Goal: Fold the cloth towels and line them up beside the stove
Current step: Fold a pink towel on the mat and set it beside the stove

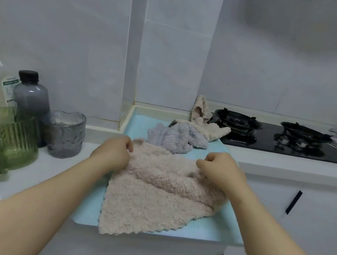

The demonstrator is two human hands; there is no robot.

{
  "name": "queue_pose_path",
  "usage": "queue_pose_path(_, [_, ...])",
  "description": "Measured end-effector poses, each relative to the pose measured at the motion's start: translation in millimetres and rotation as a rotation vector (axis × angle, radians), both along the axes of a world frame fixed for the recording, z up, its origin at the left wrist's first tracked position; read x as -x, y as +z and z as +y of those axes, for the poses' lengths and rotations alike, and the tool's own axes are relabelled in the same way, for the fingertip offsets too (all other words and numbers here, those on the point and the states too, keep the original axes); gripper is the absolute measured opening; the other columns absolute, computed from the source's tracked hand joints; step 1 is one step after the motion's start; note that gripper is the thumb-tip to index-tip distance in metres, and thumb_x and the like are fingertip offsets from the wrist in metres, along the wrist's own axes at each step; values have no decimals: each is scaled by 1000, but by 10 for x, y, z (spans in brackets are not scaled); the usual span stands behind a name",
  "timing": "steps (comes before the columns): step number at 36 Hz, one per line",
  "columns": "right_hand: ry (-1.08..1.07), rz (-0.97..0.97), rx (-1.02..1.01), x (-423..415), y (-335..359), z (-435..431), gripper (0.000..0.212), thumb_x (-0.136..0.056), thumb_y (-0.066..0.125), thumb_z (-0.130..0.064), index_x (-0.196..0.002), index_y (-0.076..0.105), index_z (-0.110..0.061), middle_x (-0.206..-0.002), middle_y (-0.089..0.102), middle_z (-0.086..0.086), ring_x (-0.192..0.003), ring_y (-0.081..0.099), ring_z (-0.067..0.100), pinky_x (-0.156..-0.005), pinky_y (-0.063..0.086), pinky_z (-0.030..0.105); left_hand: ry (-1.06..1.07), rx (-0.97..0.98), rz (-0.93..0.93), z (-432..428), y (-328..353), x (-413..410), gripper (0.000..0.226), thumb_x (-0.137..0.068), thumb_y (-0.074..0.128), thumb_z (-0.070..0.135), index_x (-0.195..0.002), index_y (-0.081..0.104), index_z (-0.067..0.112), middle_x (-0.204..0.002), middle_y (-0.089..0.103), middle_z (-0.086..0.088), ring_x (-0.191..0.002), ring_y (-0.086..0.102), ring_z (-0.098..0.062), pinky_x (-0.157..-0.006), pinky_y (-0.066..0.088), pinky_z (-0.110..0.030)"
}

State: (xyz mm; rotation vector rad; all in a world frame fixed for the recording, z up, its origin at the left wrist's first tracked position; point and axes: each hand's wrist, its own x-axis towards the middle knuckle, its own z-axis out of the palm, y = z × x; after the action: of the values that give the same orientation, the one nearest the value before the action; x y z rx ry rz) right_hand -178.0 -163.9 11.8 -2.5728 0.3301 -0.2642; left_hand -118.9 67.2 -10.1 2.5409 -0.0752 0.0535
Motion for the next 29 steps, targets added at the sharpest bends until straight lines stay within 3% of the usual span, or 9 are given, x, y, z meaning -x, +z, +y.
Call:
queue_pose_path(2, [-3,6,-146,-80,-68,-53,19,-79,53,-29,-65,52,-16,-79,63,5,-80,58,26,-65,40,31,5,-72,54,-34,11,-7,10,-86,46,14,-91,45,23,-100,56,-5,-85,54,-23,-74,44,-30])
queue_pose_path(4, [-35,-25,-186,-184,-153,-96,15,-81,53,-28,-71,51,-17,-84,60,4,-84,56,26,-71,42,34,20,-65,72,-63,5,-21,22,-89,43,25,-111,42,21,-96,57,-5,-81,54,-22,-75,43,-31])
queue_pose_path(5, [-53,-24,-165,-230,-194,-107,11,-82,52,-29,-82,54,-18,-94,59,5,-91,55,26,-75,43,35,26,-51,69,-77,0,-23,30,-92,41,30,-121,40,22,-100,58,-6,-81,54,-23,-75,42,-31])
queue_pose_path(8, [-85,82,-66,-356,-331,-113,44,-85,54,-32,-126,46,-18,-122,53,10,-112,49,31,-88,44,38,12,-48,19,-117,-55,-59,42,-96,39,33,-137,32,27,-128,54,-7,-105,56,-28,-83,42,-32])
queue_pose_path(10, [-77,127,15,-422,-409,-99,51,-86,56,-27,-134,40,-20,-127,51,12,-120,43,33,-91,39,38,-11,-10,-19,-150,-115,-93,41,-95,43,23,-135,38,28,-133,52,-4,-110,54,-28,-84,41,-30])
queue_pose_path(14, [16,4,7,-474,-450,-73,31,-84,50,-2,-111,61,-13,-112,61,16,-106,54,31,-81,43,32,7,87,-118,-171,-214,-157,39,-87,41,1,-109,62,25,-125,60,0,-111,55,-23,-85,42,-26])
queue_pose_path(18, [42,-276,-34,-445,-362,-118,26,-82,45,4,-86,67,-10,-89,67,11,-79,60,25,-66,41,26,44,166,-312,-143,-153,-155,33,-91,42,3,-104,67,21,-118,64,1,-112,54,-23,-84,39,-26])
queue_pose_path(24, [12,-618,-19,-594,-154,-212,15,-86,54,-1,-90,68,-4,-90,52,-2,-91,46,13,-70,23,14,64,192,-551,-136,-12,-387,34,-91,43,3,-114,64,17,-120,62,-3,-113,54,-24,-86,39,-30])
queue_pose_path(29, [19,-352,111,-868,-147,-208,34,-90,50,-11,-123,55,-7,-131,51,10,-122,43,29,-96,35,32,38,-171,-434,-217,-28,-674,43,-93,37,8,-134,44,20,-132,48,-7,-113,49,-31,-80,43,-38])
